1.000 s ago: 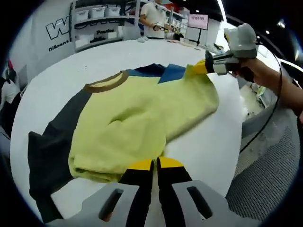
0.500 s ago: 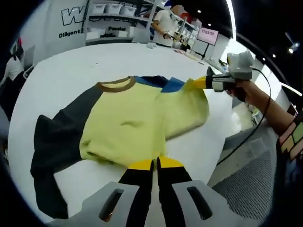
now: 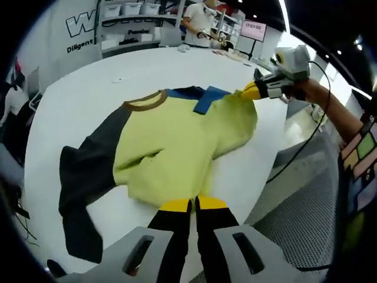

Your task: Fold the garment on the visible template until the final outline fits inside the template.

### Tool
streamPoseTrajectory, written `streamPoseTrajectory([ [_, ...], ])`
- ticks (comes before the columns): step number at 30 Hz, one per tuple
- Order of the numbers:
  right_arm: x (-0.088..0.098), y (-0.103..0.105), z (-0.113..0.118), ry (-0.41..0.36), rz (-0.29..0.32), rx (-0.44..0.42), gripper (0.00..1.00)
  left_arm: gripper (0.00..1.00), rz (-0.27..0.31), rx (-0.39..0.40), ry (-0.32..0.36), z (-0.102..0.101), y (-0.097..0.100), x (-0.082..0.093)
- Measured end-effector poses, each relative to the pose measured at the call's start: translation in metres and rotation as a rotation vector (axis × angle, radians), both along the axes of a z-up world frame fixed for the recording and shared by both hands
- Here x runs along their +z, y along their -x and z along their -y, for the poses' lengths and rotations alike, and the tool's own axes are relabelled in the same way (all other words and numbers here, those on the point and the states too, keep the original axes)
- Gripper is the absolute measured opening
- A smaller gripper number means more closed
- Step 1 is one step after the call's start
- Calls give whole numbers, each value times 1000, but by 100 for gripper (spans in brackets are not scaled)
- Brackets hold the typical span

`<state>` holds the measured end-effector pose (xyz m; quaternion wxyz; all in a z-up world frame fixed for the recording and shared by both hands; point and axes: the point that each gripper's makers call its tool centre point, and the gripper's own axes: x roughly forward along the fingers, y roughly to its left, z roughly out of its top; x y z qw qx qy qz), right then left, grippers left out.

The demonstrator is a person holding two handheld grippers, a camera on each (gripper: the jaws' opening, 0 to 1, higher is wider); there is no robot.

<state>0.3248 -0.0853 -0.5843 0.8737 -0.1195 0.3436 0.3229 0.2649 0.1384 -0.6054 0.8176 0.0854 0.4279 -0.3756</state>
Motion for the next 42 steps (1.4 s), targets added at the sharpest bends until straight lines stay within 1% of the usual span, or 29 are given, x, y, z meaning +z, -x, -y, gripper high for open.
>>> streamPoseTrajectory([
  [1, 1, 6, -3, -5, -21, 29, 0, 0, -19, -8, -10, -2, 5, -1],
  [2, 1, 8, -3, 2, -26, 39, 0, 0, -28, -11, -19, -5, 9, -2],
  [3, 0, 12, -4, 13, -39, 68, 0, 0, -30, -14, -23, -5, 10, -2],
  [4, -1, 18, -6, 6, -72, 86, 0, 0, -22, -34, -42, -8, 14, -3],
  [5, -3, 26, -8, -20, -127, 80, 0, 0, -30, -35, -56, -11, 17, -4],
  [6, -1, 30, -12, -47, -140, 109, 0, 0, -44, -33, -65, -14, 20, -5],
  [8, 1, 32, -13, -54, -144, 131, 0, 0, -63, -35, -77, -19, 26, -7],
  [10, -4, 41, -9, -9, -176, 177, 0, 0, -76, -39, -82, -21, 30, -8],
  [12, -8, 48, -7, 8, -203, 197, 0, 0, -96, -40, -93, -25, 35, -9],
  [14, -14, 60, -6, 9, -261, 229, 0, 0, -103, -48, -102, -27, 38, -9],
  [15, -15, 62, -6, 13, -270, 238, 0, 0, -106, -48, -105, -28, 39, -10],
  [17, -21, 74, -4, 48, -296, 299, 0, 0, -127, -45, -119, -33, 44, -11],
  [18, -23, 80, -3, 64, -310, 325, 0, 0, -141, -49, -131, -35, 48, -13],
  [19, -24, 82, -4, 65, -317, 336, 0, 0, -140, -51, -150, -38, 50, -14],
  [21, -28, 92, -2, 78, -357, 373, 0, 0, -136, -64, -193, -44, 52, -18],
  [22, -32, 99, 1, 99, -384, 401, 0, 0, -144, -71, -214, -47, 55, -20],
  [23, -36, 108, 7, 144, -422, 440, 0, 0, -149, -70, -220, -48, 56, -20],
  [24, -37, 110, 9, 156, -431, 444, 0, 0, -154, -71, -225, -49, 57, -20],
  [25, -40, 113, 12, 170, -455, 432, 0, 0, -164, -72, -234, -50, 59, -21],
  [27, -41, 113, 12, 149, -472, 414, 0, 0, -183, -79, -257, -55, 63, -21],
  [28, -41, 115, 13, 151, -483, 413, 0, 0, -191, -80, -264, -55, 65, -21],
  [30, -42, 119, 20, 191, -496, 428, 0, 0, -210, -93, -283, -57, 70, -21],
  [33, -44, 129, 25, 196, -555, 430, 0, 0, -245, -109, -322, -61, 78, -21],
  [35, -45, 132, 27, 202, -570, 433, 0, 0, -258, -117, -334, -62, 81, -22],
  [36, -46, 134, 28, 209, -579, 438, 0, 0, -261, -120, -341, -63, 82, -22],
  [37, -47, 139, 32, 231, -603, 449, 0, 0, -269, -118, -352, -64, 83, -22],
  [38, -48, 142, 32, 232, -615, 453, 0, 0, -284, -110, -359, -65, 85, -22],
  [40, -49, 143, 29, 199, -622, 451, 0, 0, -295, -112, -366, -66, 87, -23],
  [42, -53, 146, 34, 214, -647, 442, 0, 0, -332, -98, -365, -67, 91, -24],
])
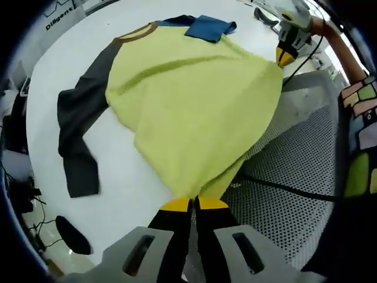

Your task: Fold the garment on the visible template until the final outline fits inside the template.

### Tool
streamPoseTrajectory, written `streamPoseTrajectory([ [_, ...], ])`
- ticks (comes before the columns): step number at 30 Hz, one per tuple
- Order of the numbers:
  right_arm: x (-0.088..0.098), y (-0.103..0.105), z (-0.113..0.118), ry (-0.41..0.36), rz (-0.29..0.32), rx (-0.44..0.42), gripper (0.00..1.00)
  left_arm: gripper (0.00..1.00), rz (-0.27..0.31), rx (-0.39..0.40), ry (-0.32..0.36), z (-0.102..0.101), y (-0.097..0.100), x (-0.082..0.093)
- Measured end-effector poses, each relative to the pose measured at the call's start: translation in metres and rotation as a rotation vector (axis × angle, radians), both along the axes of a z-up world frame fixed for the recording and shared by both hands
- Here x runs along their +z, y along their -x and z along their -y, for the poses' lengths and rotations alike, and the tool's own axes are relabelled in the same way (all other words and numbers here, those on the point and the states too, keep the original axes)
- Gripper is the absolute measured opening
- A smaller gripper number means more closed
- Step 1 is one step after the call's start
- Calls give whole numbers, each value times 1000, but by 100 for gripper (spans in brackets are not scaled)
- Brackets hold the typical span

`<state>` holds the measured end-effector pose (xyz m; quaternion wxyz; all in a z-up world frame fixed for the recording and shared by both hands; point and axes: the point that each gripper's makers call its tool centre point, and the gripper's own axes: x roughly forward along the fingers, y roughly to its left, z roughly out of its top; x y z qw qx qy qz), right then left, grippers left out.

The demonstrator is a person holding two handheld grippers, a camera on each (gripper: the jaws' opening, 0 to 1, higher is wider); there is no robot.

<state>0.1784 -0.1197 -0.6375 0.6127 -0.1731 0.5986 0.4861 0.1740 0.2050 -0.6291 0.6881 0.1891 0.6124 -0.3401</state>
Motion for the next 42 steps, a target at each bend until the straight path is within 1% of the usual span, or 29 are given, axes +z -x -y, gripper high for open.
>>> streamPoseTrajectory([
  [3, -4, 4, 3, 18, -15, 2, 0, 0, -9, -1, -2, 0, 1, -1],
  [4, -4, 5, 3, 18, -15, 7, 0, 0, 27, -30, 5, 1, -3, -2],
  [6, -3, 4, 1, 2, 5, 25, 0, 0, 2, -7, 10, 2, -1, -2],
  [9, 0, 7, 2, -1, 4, 27, 0, 1, 17, -36, 27, 4, -1, -1],
  [11, 2, 8, 2, 0, 4, 30, 0, 4, 12, -68, 53, 8, 2, 3],
  [12, 4, 11, 5, 9, 1, 42, 0, 8, 15, -83, 77, 11, 2, 7],
  [14, 9, 13, 6, 4, 0, 52, 3, 15, 18, -86, 101, 14, 3, 12],
  [15, 14, 12, 6, -6, 7, 49, 5, 18, 25, -90, 121, 17, 3, 19],
  [16, 19, 10, 5, -26, 21, 53, 6, 18, 41, -81, 129, 17, -1, 24],
  [17, 23, 4, 1, -54, 43, 31, 6, 18, 58, -69, 132, 17, -5, 26],
  [19, 25, -6, -3, -80, 72, -14, 6, 17, 89, -61, 133, 16, -13, 29],
  [20, 26, -8, -2, -77, 78, -8, 7, 18, 108, -56, 135, 16, -18, 29],
  [22, 26, -18, -2, -71, 108, -30, 9, 19, 140, -42, 124, 15, -27, 28],
  [23, 25, -38, -3, -71, 177, -84, 8, 18, 161, -40, 113, 13, -31, 28],
  [24, 26, -48, -2, -63, 218, -113, 8, 18, 179, -32, 117, 14, -35, 29],
  [25, 27, -53, -1, -61, 242, -107, 9, 17, 189, -27, 124, 15, -38, 30],
  [26, 28, -55, -1, -61, 240, -114, 10, 17, 205, -7, 137, 16, -43, 32],
  [27, 28, -63, 0, -54, 257, -155, 11, 17, 223, -1, 135, 16, -47, 32],
  [29, 28, -67, -1, -55, 262, -147, 12, 17, 263, 8, 131, 16, -57, 33],
  [31, 26, -73, -2, -55, 265, -170, 12, 17, 286, 36, 136, 17, -66, 33],
  [32, 25, -79, -3, -57, 282, -183, 12, 17, 323, 69, 150, 18, -75, 35],
  [34, 25, -86, -3, -63, 298, -198, 12, 17, 357, 85, 160, 18, -85, 37],
  [36, 23, -96, -1, -53, 329, -226, 13, 18, 404, 98, 162, 18, -97, 37],
  [37, 22, -101, 0, -44, 344, -233, 13, 18, 431, 122, 179, 19, -105, 38],
  [38, 21, -113, 1, -29, 386, -256, 13, 18, 444, 137, 189, 20, -109, 38],
  [39, 21, -119, 0, -31, 402, -268, 14, 18, 459, 137, 194, 20, -113, 39],
  [40, 21, -127, 2, -32, 427, -295, 14, 18, 501, 160, 209, 21, -122, 41],
  [41, 21, -131, 2, -31, 438, -303, 14, 19, 510, 167, 213, 21, -124, 41],
  [42, 22, -141, 5, -23, 484, -330, 14, 19, 519, 167, 217, 21, -128, 40],
])
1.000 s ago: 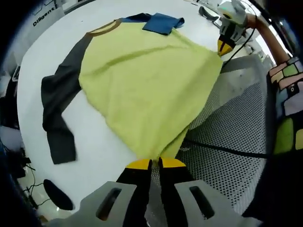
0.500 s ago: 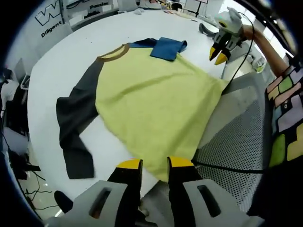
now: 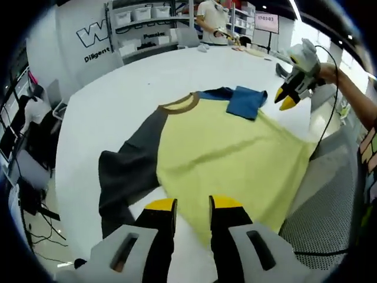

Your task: Fold the garment on the visible template until the final outline fits inside the template.

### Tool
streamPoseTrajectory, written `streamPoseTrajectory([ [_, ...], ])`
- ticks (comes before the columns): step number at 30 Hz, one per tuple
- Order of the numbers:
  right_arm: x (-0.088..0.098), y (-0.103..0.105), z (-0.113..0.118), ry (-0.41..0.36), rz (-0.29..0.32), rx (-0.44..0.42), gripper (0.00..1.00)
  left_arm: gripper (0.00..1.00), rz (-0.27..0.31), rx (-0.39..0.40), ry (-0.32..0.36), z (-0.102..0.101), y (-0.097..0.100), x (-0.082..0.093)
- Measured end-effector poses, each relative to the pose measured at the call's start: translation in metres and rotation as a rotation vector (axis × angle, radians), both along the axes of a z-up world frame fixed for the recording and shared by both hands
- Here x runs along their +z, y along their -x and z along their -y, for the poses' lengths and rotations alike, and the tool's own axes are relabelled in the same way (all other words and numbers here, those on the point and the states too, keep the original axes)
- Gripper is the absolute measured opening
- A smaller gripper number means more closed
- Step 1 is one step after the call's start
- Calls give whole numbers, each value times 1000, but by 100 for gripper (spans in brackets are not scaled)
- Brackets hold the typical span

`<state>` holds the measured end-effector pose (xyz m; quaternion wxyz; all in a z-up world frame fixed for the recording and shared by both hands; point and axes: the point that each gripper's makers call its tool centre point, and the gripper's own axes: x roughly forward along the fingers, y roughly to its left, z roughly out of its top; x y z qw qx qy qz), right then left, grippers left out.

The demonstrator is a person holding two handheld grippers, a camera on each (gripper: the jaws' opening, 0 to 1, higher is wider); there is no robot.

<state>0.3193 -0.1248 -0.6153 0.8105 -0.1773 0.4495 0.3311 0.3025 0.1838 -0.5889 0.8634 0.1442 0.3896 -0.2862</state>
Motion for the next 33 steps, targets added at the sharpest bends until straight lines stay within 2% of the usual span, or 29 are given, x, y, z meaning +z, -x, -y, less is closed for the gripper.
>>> streamPoseTrajectory([
  [1, 0, -7, 2, 13, 31, -10, 13, 20, 23, 18, 4, -1, -6, 0],
  [2, -1, -15, 7, 48, 66, -23, 12, 20, 45, 47, -35, -8, -14, -1],
  [3, -3, -24, 9, 56, 103, -26, 12, 21, 53, -1, -83, -9, -16, -5],
  [6, -9, -28, 14, 72, 85, -59, 12, 23, 60, 35, -36, -5, -26, -7],
  [7, -10, -29, 15, 70, 87, -61, 13, 22, 62, 33, -40, -5, -27, -8],
  [10, -11, -40, 10, 45, 127, -73, 12, 21, 79, 57, -46, -7, -37, -14],
  [12, -13, -42, 7, 28, 121, -76, 15, 23, 63, 90, -11, -5, -43, -21],
  [14, -19, -45, -1, -66, 89, -160, 13, 26, 37, 98, -10, -3, -47, -31],
  [15, -19, -47, -1, -79, 90, -181, 11, 24, 40, 96, -10, -2, -48, -32],
  [16, -22, -53, 0, -105, 94, -237, 10, 23, 68, 78, -18, 0, -55, -35],
  [18, -26, -56, 3, -87, 102, -246, 11, 19, 78, 92, -9, 0, -60, -36],
  [19, -30, -61, 2, -71, 123, -246, 11, 18, 100, 121, 12, 0, -71, -39],
  [21, -34, -64, 1, -75, 119, -263, 11, 15, 102, 136, 14, -1, -79, -44],
  [23, -39, -65, 0, -79, 117, -263, 12, 13, 42, 174, 17, -3, -81, -56],
  [25, -44, -68, -3, -81, 122, -255, 12, 14, 66, 169, 30, -2, -89, -59],
  [27, -48, -70, -7, -65, 123, -218, 13, 15, 52, 176, 21, -3, -91, -64],
  [31, -52, -76, -4, -67, 123, -253, 10, 13, 45, 203, 28, -6, -102, -76],
  [33, -55, -78, -3, -64, 121, -248, 8, 17, 46, 193, 27, -6, -102, -79],
])
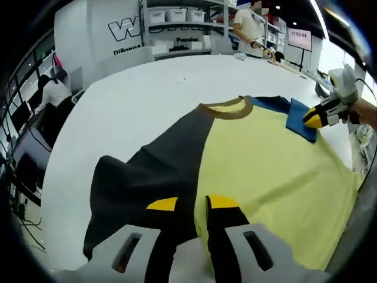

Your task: Fold the garment on the visible template until the final outline fits inside the template.

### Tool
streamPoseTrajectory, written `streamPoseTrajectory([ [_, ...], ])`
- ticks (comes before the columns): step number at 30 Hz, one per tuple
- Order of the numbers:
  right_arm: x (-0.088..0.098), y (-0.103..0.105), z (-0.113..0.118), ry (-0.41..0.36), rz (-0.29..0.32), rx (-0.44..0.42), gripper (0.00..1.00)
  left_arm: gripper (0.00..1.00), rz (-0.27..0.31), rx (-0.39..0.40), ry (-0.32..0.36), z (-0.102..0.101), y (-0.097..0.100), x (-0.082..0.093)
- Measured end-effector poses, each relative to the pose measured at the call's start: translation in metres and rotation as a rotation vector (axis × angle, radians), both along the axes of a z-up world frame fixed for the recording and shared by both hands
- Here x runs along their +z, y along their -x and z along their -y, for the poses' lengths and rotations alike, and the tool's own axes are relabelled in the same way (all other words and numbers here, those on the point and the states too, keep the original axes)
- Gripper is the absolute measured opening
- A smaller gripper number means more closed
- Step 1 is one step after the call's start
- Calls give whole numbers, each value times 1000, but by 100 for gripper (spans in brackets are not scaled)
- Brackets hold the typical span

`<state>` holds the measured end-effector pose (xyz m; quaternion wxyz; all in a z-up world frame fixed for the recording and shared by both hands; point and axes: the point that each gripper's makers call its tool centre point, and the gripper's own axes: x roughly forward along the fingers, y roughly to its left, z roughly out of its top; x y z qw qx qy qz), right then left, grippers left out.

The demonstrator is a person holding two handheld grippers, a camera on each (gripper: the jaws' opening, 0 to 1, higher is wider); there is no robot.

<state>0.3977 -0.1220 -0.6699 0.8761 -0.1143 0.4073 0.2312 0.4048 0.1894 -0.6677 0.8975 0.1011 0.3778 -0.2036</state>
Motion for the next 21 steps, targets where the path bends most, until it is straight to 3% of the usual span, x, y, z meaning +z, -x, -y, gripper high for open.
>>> streamPoseTrajectory([
  [2, -1, -1, 2, 10, -5, -8, 5, 13, 6, 34, 22, -1, -5, -2],
  [9, -3, -2, 1, 36, 14, -8, 4, 0, 60, 40, 8, -4, -17, -3],
  [10, -4, -3, 1, 46, 16, -12, 4, 0, 104, 33, -56, -12, -23, -2],
  [11, -4, -5, 1, 60, 29, 2, 3, 0, 124, 22, -15, -2, -23, -2],
  [14, -4, -11, 1, 33, 50, -35, 2, 0, 130, 23, -25, -3, -26, -2],
  [21, -3, -26, 0, 42, 82, -26, 0, 0, 163, 39, -18, -3, -39, 2],
])
